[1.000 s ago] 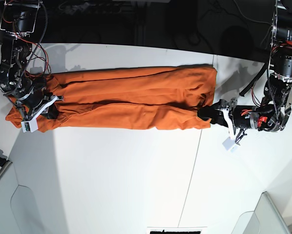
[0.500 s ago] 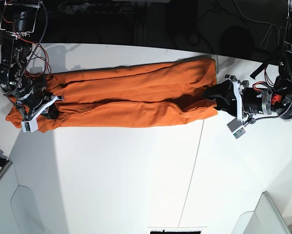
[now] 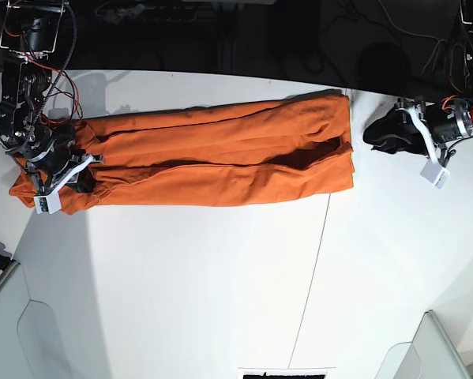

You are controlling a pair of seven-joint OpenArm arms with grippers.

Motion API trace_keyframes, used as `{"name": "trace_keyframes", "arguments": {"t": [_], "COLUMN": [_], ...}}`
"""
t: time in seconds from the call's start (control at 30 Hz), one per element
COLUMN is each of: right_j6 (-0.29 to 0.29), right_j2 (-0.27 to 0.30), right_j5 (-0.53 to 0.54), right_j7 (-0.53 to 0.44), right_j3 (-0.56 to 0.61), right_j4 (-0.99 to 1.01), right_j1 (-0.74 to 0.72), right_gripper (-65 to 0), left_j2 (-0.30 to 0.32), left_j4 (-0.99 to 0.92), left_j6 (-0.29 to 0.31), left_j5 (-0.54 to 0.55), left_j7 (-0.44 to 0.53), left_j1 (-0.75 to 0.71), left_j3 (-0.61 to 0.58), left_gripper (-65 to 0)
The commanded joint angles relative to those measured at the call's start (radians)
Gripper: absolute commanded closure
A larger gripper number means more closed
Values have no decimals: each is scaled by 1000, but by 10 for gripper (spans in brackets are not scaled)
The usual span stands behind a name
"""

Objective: Layout the t-shirt on the table in an organized manner, then fold the t-shirt properly
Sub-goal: 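Release the folded edge with the left gripper and move it away, then lower the left gripper onto the folded shirt end and grasp it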

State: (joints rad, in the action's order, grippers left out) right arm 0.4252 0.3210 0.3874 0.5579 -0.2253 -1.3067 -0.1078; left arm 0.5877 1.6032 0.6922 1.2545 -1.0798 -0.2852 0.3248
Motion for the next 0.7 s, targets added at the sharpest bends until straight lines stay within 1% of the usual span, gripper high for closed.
{"name": "trace_keyframes", "arguments": {"t": [0.0, 0.1, 0.13, 0.2, 0.37, 0.43, 0.47, 0.53, 0.6, 0.67], "right_j6": [-10, -10, -10, -10, -10, -10, -10, -10, -10, -10], "right_j2": [14, 14, 14, 14, 14, 14, 14, 14, 14, 14], "right_j5": [-5, -6, -6, -6, -6, -6, -6, -6, -6, -6], "right_j7": [11, 14, 14, 14, 24, 31, 37, 47, 49, 49], "right_j3": [-5, -5, -5, -5, -5, -5, -5, -5, -4, -5], "right_j4": [-8, -8, -8, -8, -8, -8, -8, -8, -8, -8], "right_j1": [-5, -5, -5, -5, -5, -2, -2, -2, -2, 1], "right_gripper": [0, 0, 0, 0, 0, 0, 0, 0, 0, 0], "left_j2": [-10, -65, -85, -132, -258, -307, -330, -375, -413, -444], "left_j4": [13, 13, 13, 13, 13, 13, 13, 13, 13, 13], "left_j6": [6, 6, 6, 6, 6, 6, -5, -22, -26, -26], "left_j5": [37, 50, 46, 13, -116, -166, -188, -218, -228, -232], "left_j7": [14, 20, 26, 45, 139, 150, 157, 170, 195, 200], "left_j1": [-5, -39, -52, -74, -89, -86, -87, -87, -86, -82], "left_j3": [35, 69, 69, 68, 89, 109, 118, 134, 141, 141], "left_gripper": [-330, -410, -425, -426, -426, -426, -426, -426, -426, -426]}}
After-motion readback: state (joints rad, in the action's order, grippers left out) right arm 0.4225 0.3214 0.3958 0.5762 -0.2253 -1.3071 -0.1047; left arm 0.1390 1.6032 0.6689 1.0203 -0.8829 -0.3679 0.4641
